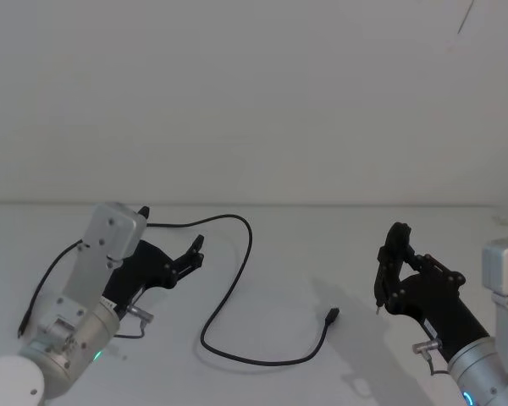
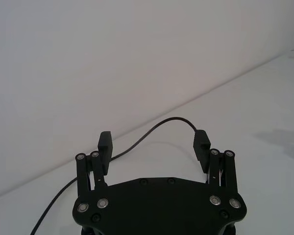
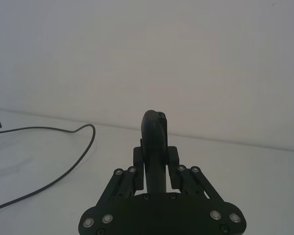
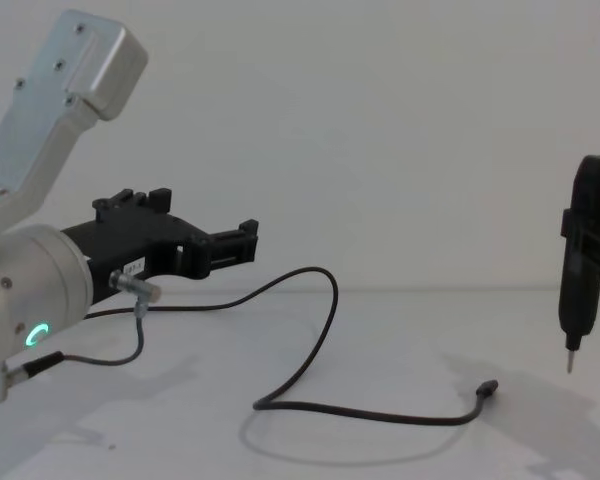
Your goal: Pick up the data cable with the one hand.
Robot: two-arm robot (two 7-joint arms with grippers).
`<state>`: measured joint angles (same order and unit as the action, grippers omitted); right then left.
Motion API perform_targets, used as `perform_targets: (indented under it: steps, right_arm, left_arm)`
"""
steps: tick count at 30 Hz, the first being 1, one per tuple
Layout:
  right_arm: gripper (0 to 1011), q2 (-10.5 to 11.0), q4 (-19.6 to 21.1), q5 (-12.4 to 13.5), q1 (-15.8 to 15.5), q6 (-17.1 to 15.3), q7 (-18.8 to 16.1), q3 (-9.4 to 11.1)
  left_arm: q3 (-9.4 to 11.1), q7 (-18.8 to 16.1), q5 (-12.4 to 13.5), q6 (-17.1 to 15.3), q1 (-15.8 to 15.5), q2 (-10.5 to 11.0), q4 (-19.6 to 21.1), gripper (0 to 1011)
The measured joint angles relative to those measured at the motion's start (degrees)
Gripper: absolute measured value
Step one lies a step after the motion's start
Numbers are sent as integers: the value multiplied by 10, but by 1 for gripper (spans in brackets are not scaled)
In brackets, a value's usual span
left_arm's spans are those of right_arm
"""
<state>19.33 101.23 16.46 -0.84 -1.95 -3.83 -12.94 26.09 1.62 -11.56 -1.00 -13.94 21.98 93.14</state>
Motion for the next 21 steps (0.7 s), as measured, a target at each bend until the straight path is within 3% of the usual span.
perform_targets:
  steps: [11,21]
  right_arm:
    - [283,0,0,0,0,0,0,0]
    - [283,0,0,0,0,0,0,0]
  left_arm:
    - [3,56,-20,-23,-6,22,20,1001]
    - [-8,129,-60,-74,16,76,85,1001]
